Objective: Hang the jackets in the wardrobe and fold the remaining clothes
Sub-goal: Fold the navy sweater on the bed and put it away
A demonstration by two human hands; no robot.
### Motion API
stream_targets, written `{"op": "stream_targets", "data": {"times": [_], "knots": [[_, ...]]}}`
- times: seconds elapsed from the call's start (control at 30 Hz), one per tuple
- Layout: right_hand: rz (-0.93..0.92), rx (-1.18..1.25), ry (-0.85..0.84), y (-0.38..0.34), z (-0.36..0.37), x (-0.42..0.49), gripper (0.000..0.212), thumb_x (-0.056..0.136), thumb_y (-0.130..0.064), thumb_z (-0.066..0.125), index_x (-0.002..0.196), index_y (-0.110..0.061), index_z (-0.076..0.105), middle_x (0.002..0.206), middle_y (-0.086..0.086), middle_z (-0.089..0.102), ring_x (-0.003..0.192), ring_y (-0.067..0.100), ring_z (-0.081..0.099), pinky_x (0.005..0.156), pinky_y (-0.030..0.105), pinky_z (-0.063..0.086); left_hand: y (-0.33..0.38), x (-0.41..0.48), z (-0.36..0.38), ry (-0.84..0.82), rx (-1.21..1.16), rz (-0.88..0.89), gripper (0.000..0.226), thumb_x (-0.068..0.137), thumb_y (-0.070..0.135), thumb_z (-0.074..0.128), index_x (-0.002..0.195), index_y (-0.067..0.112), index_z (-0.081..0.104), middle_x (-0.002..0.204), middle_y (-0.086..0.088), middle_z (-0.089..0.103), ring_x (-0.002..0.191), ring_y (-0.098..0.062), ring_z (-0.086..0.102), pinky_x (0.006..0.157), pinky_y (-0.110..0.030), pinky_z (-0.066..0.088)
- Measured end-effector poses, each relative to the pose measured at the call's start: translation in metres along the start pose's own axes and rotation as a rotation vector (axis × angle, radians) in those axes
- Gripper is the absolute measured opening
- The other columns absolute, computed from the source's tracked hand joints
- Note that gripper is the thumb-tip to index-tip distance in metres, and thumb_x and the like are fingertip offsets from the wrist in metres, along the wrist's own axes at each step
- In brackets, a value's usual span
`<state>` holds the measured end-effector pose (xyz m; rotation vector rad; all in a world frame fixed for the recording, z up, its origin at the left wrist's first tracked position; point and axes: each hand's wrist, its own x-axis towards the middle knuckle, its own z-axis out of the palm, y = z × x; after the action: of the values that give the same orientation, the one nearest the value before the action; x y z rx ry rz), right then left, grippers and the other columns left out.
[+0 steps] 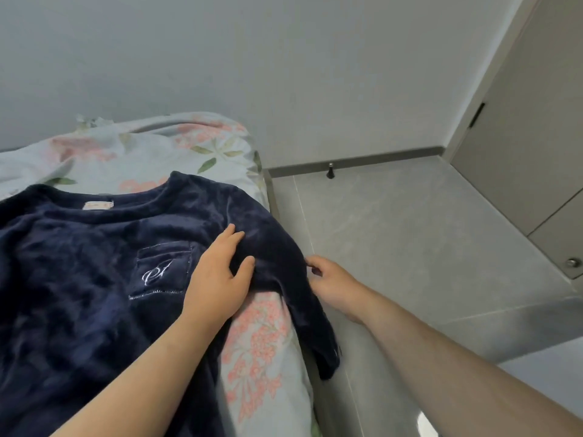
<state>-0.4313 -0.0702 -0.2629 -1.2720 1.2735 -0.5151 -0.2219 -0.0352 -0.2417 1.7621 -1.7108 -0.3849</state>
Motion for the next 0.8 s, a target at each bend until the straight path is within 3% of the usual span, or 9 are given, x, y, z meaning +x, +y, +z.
{"op": "stream_targets", "data": {"times": [0.07, 0.17, 0.23, 0.3, 0.37, 0.43, 0.47, 0.63, 0.8], "knots": [[0.046, 0.161, -0.088, 0.004, 0.012, 0.010, 0.032, 0.093, -0.013, 0.065, 0.124, -0.020, 0.060, 0.122, -0.002, 0.066, 0.103, 0.010, 0.064, 0.082, 0.027, 0.055, -0.002, 0.001, 0.004, 0.009, 0.015, 0.015, 0.053, 0.095, 0.033, 0.054, 0.147, 0.024, 0.043, 0.158, 0.010, 0.031, 0.143, -0.004, 0.027, 0.114, -0.027, 0.023], [0.135, 0.136, -0.231, 0.012, 0.008, 0.011, 0.018, 0.091, -0.012, 0.065, 0.109, -0.012, 0.070, 0.105, 0.010, 0.075, 0.096, 0.024, 0.072, 0.083, 0.034, 0.059, -0.003, 0.003, 0.006, -0.012, 0.004, 0.014, 0.057, 0.095, 0.035, 0.051, 0.150, 0.028, 0.037, 0.160, 0.015, 0.023, 0.140, 0.006, 0.018, 0.114, -0.026, 0.019], [0.128, 0.036, -0.284, 0.014, -0.010, 0.009, 0.017, 0.090, -0.013, 0.068, 0.103, -0.005, 0.072, 0.099, 0.012, 0.075, 0.090, 0.023, 0.072, 0.083, 0.034, 0.057, -0.004, 0.000, 0.007, -0.015, -0.033, 0.013, 0.060, 0.096, 0.036, 0.051, 0.153, 0.028, 0.033, 0.162, 0.016, 0.016, 0.144, 0.006, 0.012, 0.115, -0.025, 0.016], [0.074, 0.049, -0.184, 0.008, -0.037, 0.012, 0.023, 0.089, -0.011, 0.069, 0.108, 0.001, 0.070, 0.104, 0.018, 0.074, 0.091, 0.025, 0.069, 0.087, 0.039, 0.055, -0.004, -0.002, 0.007, 0.005, -0.063, 0.018, 0.063, 0.096, 0.040, 0.048, 0.154, 0.026, 0.029, 0.164, 0.015, 0.011, 0.148, 0.002, 0.008, 0.117, -0.026, 0.013], [0.015, 0.151, 0.048, -0.005, -0.071, 0.017, 0.028, 0.090, -0.006, 0.066, 0.117, 0.001, 0.066, 0.108, 0.021, 0.072, 0.094, 0.030, 0.068, 0.092, 0.045, 0.053, -0.003, -0.004, 0.007, 0.021, -0.052, 0.022, 0.068, 0.091, 0.046, 0.043, 0.155, 0.025, 0.028, 0.164, 0.013, 0.010, 0.150, -0.004, 0.004, 0.120, -0.029, 0.009], [-0.015, 0.192, 0.228, -0.018, -0.102, 0.020, 0.027, 0.090, -0.006, 0.067, 0.116, -0.004, 0.066, 0.106, 0.017, 0.073, 0.093, 0.028, 0.070, 0.085, 0.041, 0.057, -0.002, -0.003, 0.006, 0.012, -0.008, 0.046, 0.071, 0.090, 0.051, 0.036, 0.155, 0.023, 0.029, 0.163, 0.009, 0.013, 0.150, -0.005, 0.002, 0.122, -0.030, 0.003], [-0.013, 0.165, 0.234, -0.023, -0.111, 0.019, 0.025, 0.090, -0.007, 0.068, 0.115, -0.006, 0.066, 0.106, 0.014, 0.074, 0.095, 0.027, 0.071, 0.083, 0.039, 0.056, -0.001, -0.001, 0.006, -0.009, 0.038, 0.067, 0.072, 0.090, 0.054, 0.032, 0.154, 0.022, 0.031, 0.163, 0.006, 0.015, 0.150, -0.006, 0.003, 0.123, -0.031, 0.002], [0.130, 0.042, -0.109, -0.032, -0.111, 0.006, 0.030, 0.090, -0.004, 0.063, 0.119, -0.010, 0.067, 0.116, 0.013, 0.072, 0.111, 0.032, 0.067, 0.100, 0.043, 0.050, -0.005, 0.009, 0.015, -0.113, 0.342, 0.116, 0.079, 0.084, 0.065, 0.025, 0.153, 0.028, 0.033, 0.163, 0.001, 0.016, 0.152, -0.018, 0.004, 0.124, -0.038, 0.001], [0.169, 0.381, -0.464, -0.064, -0.111, -0.023, 0.056, 0.084, 0.000, 0.054, 0.140, -0.003, 0.050, 0.130, 0.021, 0.058, 0.115, 0.037, 0.057, 0.099, 0.046, 0.047, -0.011, 0.018, 0.021, -0.176, 0.391, 0.109, 0.085, 0.081, 0.071, 0.028, 0.155, 0.030, 0.022, 0.165, 0.000, 0.011, 0.152, -0.021, 0.001, 0.122, -0.040, 0.001]]}}
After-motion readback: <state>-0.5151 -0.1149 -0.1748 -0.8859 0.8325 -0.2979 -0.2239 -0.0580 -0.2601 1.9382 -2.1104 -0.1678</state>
